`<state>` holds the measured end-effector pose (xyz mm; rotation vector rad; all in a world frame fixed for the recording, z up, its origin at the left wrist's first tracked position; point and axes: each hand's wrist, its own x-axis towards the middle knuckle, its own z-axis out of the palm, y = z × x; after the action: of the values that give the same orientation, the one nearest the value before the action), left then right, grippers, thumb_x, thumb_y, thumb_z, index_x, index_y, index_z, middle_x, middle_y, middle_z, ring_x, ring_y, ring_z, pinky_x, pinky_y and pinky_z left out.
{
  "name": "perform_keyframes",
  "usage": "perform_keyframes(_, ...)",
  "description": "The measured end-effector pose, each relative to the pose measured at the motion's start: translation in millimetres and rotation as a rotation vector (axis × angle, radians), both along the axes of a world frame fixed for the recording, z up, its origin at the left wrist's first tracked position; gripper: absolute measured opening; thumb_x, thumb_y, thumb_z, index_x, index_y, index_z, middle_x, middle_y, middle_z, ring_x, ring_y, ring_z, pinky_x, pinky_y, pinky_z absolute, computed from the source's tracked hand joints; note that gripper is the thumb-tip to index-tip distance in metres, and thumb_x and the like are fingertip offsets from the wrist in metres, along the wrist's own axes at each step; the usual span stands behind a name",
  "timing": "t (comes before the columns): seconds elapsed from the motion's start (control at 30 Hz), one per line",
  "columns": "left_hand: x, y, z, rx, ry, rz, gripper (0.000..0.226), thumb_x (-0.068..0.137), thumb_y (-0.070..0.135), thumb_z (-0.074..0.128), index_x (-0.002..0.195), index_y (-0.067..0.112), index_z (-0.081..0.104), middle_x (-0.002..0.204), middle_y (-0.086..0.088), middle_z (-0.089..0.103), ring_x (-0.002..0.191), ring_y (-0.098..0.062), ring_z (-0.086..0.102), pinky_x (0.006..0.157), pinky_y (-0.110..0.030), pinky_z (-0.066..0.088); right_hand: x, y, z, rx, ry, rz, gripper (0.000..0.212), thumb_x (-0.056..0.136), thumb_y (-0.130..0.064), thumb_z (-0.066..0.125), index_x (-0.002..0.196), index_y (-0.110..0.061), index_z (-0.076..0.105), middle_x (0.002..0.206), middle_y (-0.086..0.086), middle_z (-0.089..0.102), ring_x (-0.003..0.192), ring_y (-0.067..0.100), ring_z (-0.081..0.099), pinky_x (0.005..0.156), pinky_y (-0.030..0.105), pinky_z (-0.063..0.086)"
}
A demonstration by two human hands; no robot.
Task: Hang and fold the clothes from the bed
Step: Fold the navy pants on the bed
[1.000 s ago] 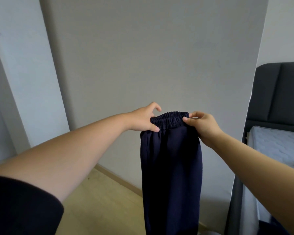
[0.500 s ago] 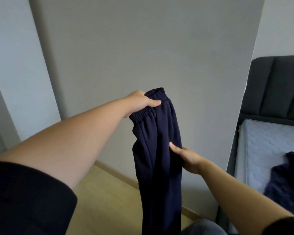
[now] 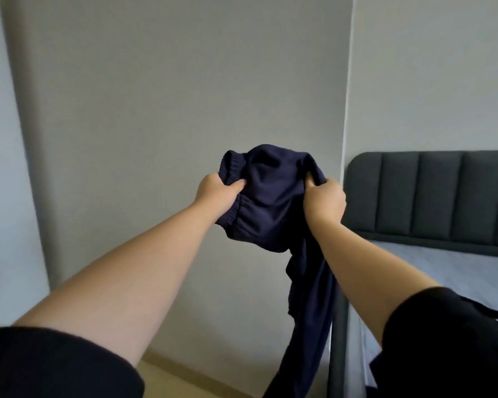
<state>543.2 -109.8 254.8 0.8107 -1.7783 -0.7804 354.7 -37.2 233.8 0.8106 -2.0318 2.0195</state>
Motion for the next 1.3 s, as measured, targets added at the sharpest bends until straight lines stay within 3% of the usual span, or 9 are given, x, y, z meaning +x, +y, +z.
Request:
perform_keyframes(0.17,-60.6,62.4,27.2,-0.006,0.077,-0.139,0.019,0.085,0.037,0.065,0.077,0.020,0.058,0.077,0.004,0.062,0.070,-0.011,0.058,0.056,-0.024,0.042,-35.6,75.2,68.2,0.040,0.261,-0.240,0.033,0.090,-0.046,0.040,0.080,-0.016,0.051,0.063,-0.007,0.047,0.067,0.024,0.049,0.059,0.031,0.032)
perform_keyframes(0.5,-218.2,206.1,25.9,0.241,0.121,-0.768,0.034,0.091,0.033,0.058,0.122,0.018,0.057,0.104,-0.001,0.065,0.094,-0.017,0.063,0.077,-0.027,0.054,-138.9,253.3,135.5,0.412,0.789,-0.812,0.016,0.094,-0.021,0.048,0.082,-0.012,0.043,0.066,0.009,0.053,0.057,0.025,0.040,0.052,0.029,0.025)
perform_keyframes(0.6,-240.8,215.1,9.0,0.309,0.128,-0.798,0.034,0.091,0.033,0.058,0.120,0.016,0.058,0.110,-0.005,0.066,0.102,-0.023,0.063,0.092,-0.038,0.052,-160.5,262.4,130.5,0.544,0.957,-0.838,0.016,0.094,-0.023,0.050,0.086,-0.008,0.050,0.076,0.016,0.063,0.064,0.032,0.054,0.054,0.031,0.027)
perform_keyframes(0.67,-244.2,200.2,-10.6,0.315,0.108,-0.705,0.029,0.091,0.030,0.058,0.116,0.014,0.059,0.103,-0.005,0.066,0.095,-0.021,0.063,0.083,-0.033,0.054,-170.3,246.3,112.7,0.650,1.007,-0.717,0.023,0.093,-0.033,0.051,0.084,-0.012,0.047,0.078,0.015,0.064,0.068,0.033,0.058,0.054,0.031,0.030)
perform_keyframes(0.77,-233.8,156.2,-57.3,0.340,0.010,-0.535,0.010,0.090,0.025,0.058,0.094,0.016,0.062,0.084,0.000,0.064,0.075,-0.013,0.061,0.057,-0.022,0.047,-184.4,200.8,66.6,0.808,0.833,-0.367,0.029,0.086,-0.041,0.055,0.076,-0.014,0.051,0.079,0.009,0.065,0.064,0.026,0.052,0.058,0.030,0.036)
perform_keyframes(0.87,-213.7,101.2,-122.5,0.389,-0.135,-0.404,0.013,0.087,0.024,0.062,0.076,0.019,0.059,0.076,0.001,0.062,0.069,-0.014,0.060,0.055,-0.023,0.044,-206.7,155.7,-13.3,0.973,0.437,0.011,0.034,0.080,-0.046,0.066,0.075,-0.013,0.063,0.085,0.005,0.066,0.075,0.021,0.060,0.063,0.029,0.043)
perform_keyframes(1.0,-193.0,42.8,-225.6,0.488,-0.358,-0.255,0.013,0.085,0.023,0.063,0.085,0.011,0.064,0.086,-0.009,0.066,0.083,-0.026,0.062,0.072,-0.033,0.046,-217.1,107.9,-164.5,1.186,0.359,-0.111,0.054,0.089,-0.035,0.063,0.131,-0.008,0.043,0.134,0.016,0.043,0.121,0.033,0.042,0.093,0.043,0.042)
perform_keyframes(1.13,-187.5,19.1,-329.0,0.547,-0.628,-0.206,0.013,0.085,0.023,0.061,0.086,0.010,0.061,0.084,-0.008,0.062,0.084,-0.029,0.061,0.069,-0.029,0.042,-186.0,91.8,-301.1,1.157,0.346,-0.095,0.045,0.095,-0.028,0.054,0.132,-0.007,0.038,0.133,0.015,0.039,0.121,0.033,0.039,0.091,0.041,0.040)
perform_keyframes(1.3,-176.0,-16.0,-401.5,0.591,-0.655,0.018,0.016,0.089,0.023,0.052,0.076,0.013,0.053,0.076,-0.008,0.059,0.085,-0.033,0.063,0.065,-0.030,0.043,-148.9,114.3,-434.2,1.240,0.314,-0.045,0.045,0.096,-0.029,0.043,0.137,-0.010,0.039,0.142,0.011,0.039,0.130,0.030,0.035,0.107,0.043,0.030)
